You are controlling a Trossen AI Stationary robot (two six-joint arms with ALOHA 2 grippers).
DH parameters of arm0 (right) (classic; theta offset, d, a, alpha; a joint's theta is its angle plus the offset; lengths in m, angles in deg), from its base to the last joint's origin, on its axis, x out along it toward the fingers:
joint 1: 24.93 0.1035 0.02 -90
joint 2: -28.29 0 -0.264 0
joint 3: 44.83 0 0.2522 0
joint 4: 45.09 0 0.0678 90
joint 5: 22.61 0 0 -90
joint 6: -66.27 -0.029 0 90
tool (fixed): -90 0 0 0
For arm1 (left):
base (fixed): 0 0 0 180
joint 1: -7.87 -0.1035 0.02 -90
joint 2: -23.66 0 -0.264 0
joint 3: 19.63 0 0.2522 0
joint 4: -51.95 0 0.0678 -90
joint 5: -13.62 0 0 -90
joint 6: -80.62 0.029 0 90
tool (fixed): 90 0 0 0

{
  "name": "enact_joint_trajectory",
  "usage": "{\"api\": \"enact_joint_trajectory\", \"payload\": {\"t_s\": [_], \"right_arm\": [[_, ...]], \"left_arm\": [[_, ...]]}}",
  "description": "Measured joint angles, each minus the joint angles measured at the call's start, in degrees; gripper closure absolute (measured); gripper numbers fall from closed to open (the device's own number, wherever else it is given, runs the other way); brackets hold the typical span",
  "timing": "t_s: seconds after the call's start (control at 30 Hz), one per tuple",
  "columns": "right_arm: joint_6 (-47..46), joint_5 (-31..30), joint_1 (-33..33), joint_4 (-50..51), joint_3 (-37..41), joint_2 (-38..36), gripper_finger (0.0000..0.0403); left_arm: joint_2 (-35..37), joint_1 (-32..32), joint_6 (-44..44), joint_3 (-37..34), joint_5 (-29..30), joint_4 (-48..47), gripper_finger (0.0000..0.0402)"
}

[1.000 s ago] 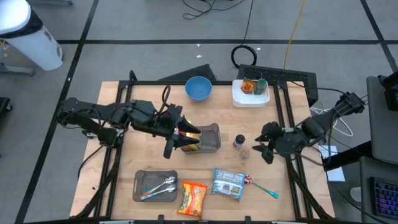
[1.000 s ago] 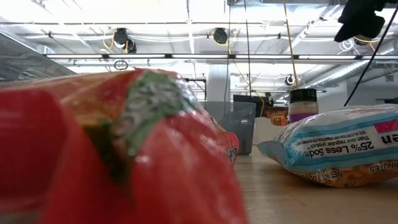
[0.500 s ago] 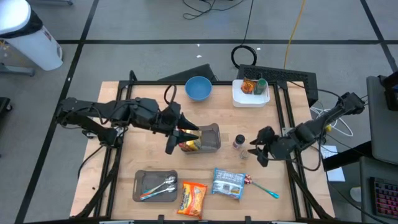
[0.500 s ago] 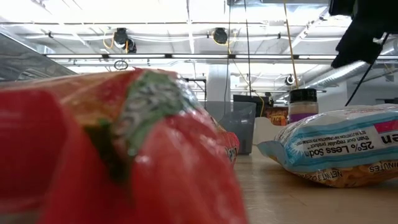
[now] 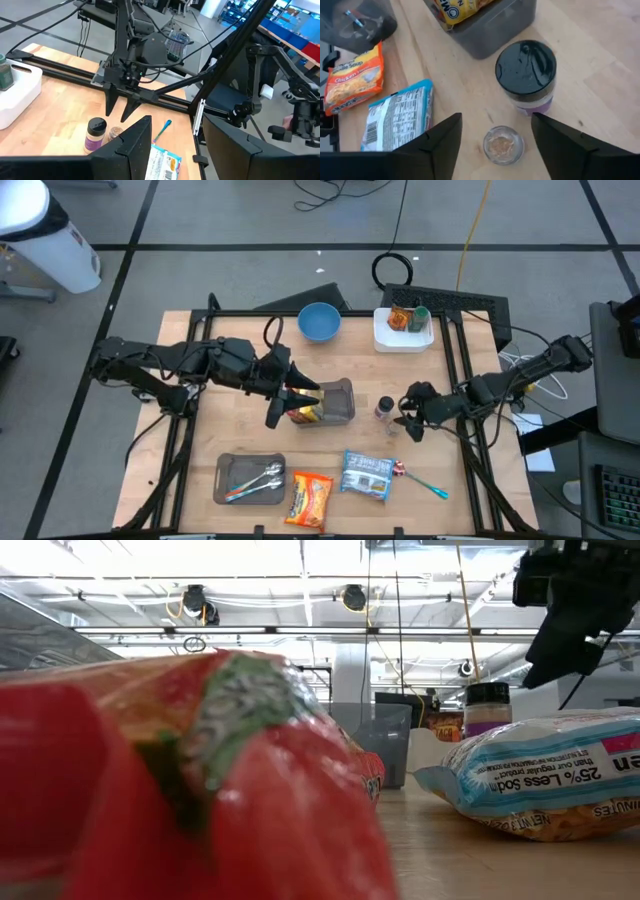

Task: Pick & Place Food Item
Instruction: Put the purple seasoning bottle into the top white bin

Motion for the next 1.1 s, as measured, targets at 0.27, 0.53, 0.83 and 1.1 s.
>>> {"api": "enact_joint_trajectory", "payload": {"t_s": [0.27,0.53,0.83,1.1], "right_arm": [[5.25,0.20,-4.16,-0.90,0.02,0.36,0.0099],[9.31,-0.05,-4.65,-2.01,0.02,5.02,0.0076],[9.01,-4.28,-4.45,-10.48,5.03,8.59,0.0084],[6.10,-4.83,-4.45,-20.71,12.07,8.57,0.0084]], "left_arm": [[0.00,-1.14,-1.65,0.00,-0.02,-0.02,0.0217],[0.00,-1.16,-1.63,0.00,0.02,0.00,0.0217],[0.00,-1.16,-1.76,0.00,1.19,-0.02,0.0218],[0.00,-1.15,-2.79,0.00,1.53,-0.04,0.0217]]}}
